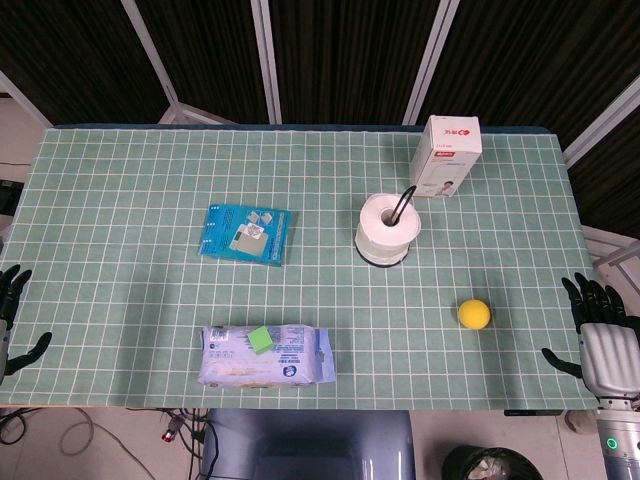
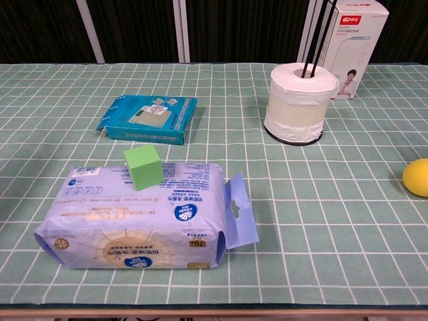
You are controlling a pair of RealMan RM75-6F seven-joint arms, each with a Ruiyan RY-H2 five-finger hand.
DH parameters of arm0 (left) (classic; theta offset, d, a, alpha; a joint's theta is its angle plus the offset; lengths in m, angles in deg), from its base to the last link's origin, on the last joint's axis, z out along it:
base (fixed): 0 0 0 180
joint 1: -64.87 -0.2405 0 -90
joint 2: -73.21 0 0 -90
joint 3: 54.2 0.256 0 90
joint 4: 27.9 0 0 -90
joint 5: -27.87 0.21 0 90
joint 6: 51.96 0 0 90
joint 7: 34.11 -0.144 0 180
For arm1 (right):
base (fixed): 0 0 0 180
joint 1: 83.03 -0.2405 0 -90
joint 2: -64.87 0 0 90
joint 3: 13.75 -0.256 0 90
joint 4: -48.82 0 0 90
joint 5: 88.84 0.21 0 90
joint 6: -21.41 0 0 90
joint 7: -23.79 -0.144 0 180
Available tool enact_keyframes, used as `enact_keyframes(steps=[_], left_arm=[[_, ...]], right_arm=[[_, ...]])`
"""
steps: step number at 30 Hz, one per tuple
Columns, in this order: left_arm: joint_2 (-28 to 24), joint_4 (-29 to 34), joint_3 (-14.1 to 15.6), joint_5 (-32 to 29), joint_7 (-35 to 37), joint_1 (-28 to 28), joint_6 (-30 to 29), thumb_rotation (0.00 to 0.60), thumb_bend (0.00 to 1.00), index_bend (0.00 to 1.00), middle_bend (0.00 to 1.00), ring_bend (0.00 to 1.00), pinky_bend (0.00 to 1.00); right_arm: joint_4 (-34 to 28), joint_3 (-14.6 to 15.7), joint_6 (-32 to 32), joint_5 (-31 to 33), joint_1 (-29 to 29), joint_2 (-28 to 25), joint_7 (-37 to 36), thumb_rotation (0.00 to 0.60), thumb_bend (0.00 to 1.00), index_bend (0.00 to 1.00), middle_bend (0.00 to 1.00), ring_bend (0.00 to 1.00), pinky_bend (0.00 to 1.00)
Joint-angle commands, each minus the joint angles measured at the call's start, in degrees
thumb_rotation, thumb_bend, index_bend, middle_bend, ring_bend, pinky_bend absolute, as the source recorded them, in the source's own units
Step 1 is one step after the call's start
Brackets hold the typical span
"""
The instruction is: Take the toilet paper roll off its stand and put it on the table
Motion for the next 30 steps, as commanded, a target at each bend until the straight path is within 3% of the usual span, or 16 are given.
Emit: enact_keyframes(steps=[1,30], left_arm=[[0.0,0.0,0.1,0.2,-0.1,-0.1,-0.3,0.600,0.24,0.03,0.00,0.00,0.00],[0.3,0.9,0.3,0.2,-1.9,-0.1,0.5,0.600,0.24,0.03,0.00,0.00,0.00]], right_arm=[[0.1,0.0,0.1,0.1,0.0,0.1,-0.1,0.600,0.00,0.00,0.00,0.00,0.00],[-2.8,0.2,5.0,3.2,-0.7,-0.6,-6.8,0.600,0.00,0.00,0.00,0.00,0.00]])
